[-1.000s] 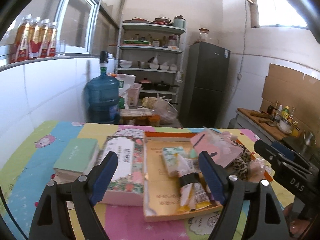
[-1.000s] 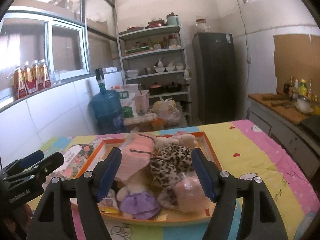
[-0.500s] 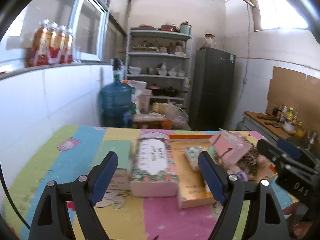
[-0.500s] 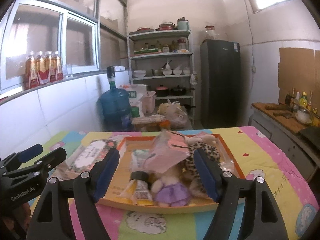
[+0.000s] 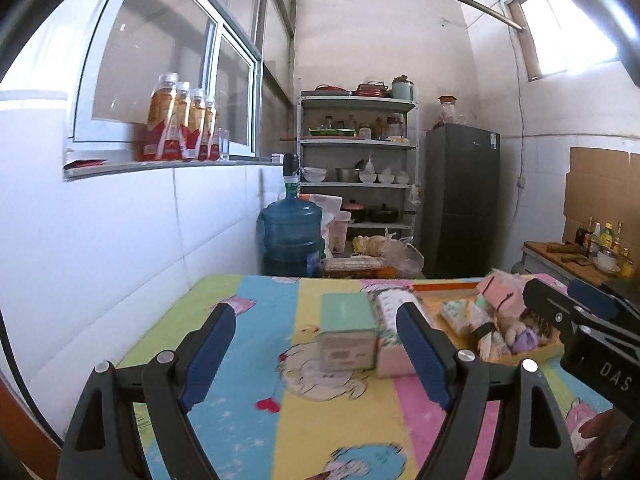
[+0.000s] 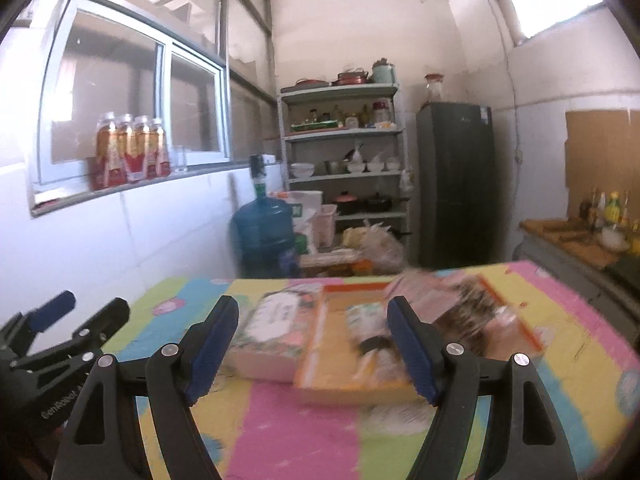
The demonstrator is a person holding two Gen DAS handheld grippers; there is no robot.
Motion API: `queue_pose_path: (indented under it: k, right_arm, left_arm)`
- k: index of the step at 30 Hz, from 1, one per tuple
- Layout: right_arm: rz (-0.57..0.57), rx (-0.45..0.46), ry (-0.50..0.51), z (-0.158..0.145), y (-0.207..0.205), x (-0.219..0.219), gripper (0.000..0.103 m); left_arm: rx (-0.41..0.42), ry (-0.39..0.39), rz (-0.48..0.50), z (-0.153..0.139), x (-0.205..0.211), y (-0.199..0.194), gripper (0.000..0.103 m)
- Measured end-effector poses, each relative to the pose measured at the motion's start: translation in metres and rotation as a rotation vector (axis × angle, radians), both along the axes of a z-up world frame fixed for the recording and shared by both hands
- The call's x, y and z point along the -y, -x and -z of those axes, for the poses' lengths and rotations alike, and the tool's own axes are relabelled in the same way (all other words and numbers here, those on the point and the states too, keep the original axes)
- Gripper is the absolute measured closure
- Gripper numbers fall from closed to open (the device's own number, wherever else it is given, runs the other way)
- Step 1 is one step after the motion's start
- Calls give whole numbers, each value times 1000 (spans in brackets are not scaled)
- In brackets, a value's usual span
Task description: Organize soft objects
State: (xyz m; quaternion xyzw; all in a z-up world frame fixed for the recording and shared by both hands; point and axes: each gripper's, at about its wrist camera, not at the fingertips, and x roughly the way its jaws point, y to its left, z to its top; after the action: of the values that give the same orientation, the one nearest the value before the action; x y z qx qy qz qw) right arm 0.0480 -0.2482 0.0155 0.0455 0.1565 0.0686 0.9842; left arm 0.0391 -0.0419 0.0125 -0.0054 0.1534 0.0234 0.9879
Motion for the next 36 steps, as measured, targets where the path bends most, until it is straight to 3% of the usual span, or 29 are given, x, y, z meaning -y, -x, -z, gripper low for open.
queue_pose_path:
  k: [12,20,30,36]
  right_arm:
    - [-7,9,2,-1,48,-54,25]
    - [31,2,1,0,84,-49,25]
    - [41,31,59,-3,120,-42,25]
    - [59,51,67,-6,134,-32,25]
  left_arm:
    - [-18,5,-24,8,-38,50,21]
    - [-72,23,6,15,-34,83,21]
    - [-60,66,25,9,-17,119,21]
    - [-51,49,23,6,-6,127,21]
